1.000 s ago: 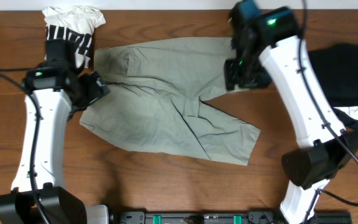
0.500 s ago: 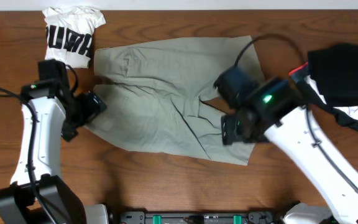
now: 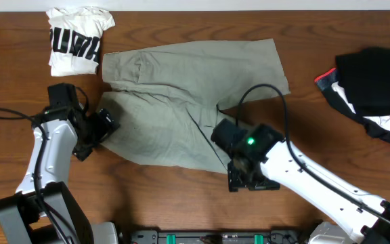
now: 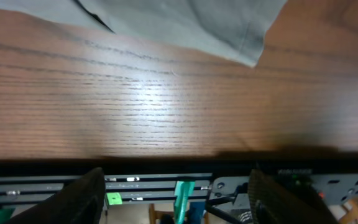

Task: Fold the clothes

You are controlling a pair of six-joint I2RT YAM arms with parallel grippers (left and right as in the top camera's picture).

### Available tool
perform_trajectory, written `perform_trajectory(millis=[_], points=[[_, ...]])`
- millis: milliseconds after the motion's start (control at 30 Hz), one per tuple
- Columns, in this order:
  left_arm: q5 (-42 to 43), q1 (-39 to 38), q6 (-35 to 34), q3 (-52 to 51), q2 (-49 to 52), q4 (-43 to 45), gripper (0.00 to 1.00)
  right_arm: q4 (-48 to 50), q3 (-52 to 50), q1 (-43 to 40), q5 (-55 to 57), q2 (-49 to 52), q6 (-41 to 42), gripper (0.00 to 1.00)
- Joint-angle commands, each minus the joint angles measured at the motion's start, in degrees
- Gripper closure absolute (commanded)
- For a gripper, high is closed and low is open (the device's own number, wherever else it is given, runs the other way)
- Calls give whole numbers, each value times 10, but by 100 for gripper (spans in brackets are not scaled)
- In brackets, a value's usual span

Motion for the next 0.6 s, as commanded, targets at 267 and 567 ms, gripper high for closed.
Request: perform_trajectory(millis=[267, 567], points=[[3, 11, 7, -42, 12, 54, 2, 82, -88, 16, 10, -9, 68, 16], [3, 11, 7, -42, 34, 63, 5, 155, -143, -49, 28, -9, 67, 1]])
